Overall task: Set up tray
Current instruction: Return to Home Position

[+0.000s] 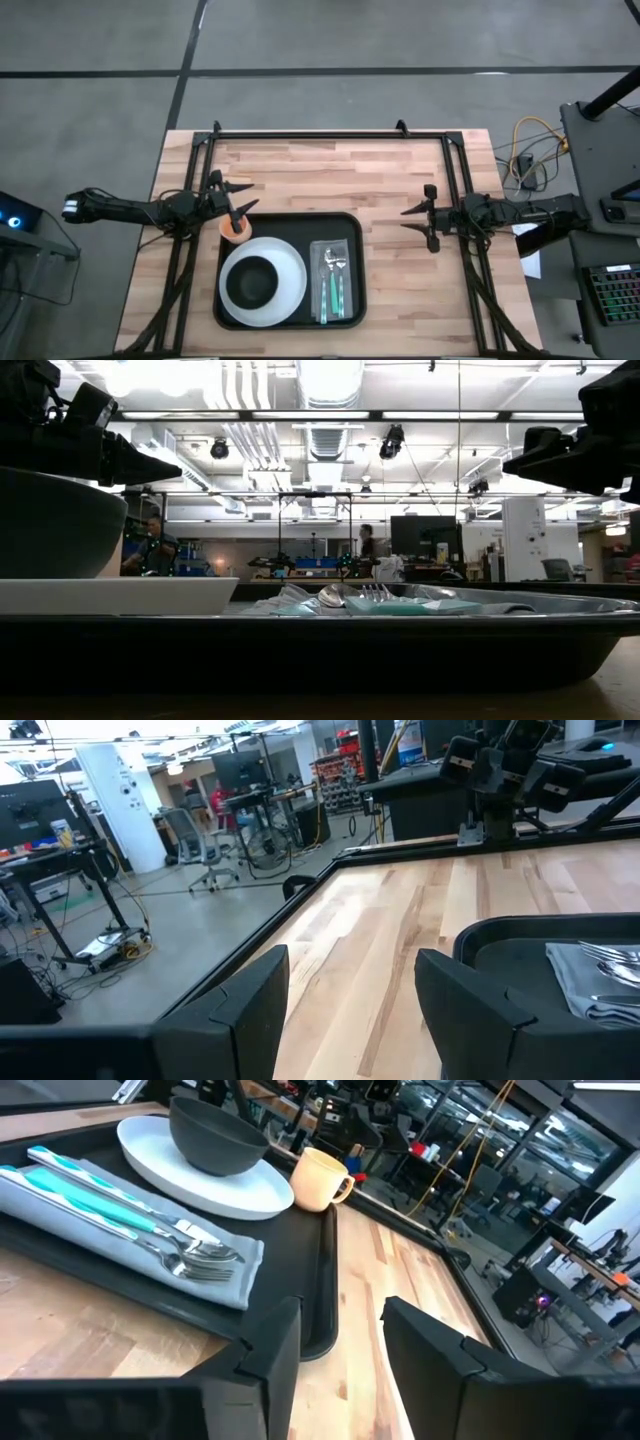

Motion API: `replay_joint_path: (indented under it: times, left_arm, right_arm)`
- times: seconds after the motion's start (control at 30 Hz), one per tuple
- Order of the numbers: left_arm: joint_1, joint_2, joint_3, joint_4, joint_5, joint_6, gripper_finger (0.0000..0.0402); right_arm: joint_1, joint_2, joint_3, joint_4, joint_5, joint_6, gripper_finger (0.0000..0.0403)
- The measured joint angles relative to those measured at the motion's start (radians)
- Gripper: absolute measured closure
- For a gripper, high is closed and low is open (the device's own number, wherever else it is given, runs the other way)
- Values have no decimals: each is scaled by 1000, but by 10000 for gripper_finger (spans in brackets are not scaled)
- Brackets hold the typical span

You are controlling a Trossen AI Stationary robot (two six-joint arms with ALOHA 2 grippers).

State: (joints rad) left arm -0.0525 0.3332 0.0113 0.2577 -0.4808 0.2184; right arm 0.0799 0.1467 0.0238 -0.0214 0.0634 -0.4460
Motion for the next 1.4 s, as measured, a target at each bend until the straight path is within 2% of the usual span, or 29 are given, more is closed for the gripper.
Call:
replay_joint_path:
  times: [1.4]
  left_arm:
    - [0, 0, 0, 0, 0, 0, 203]
  right_arm:
    - [0, 0, 0, 0, -1, 1, 274]
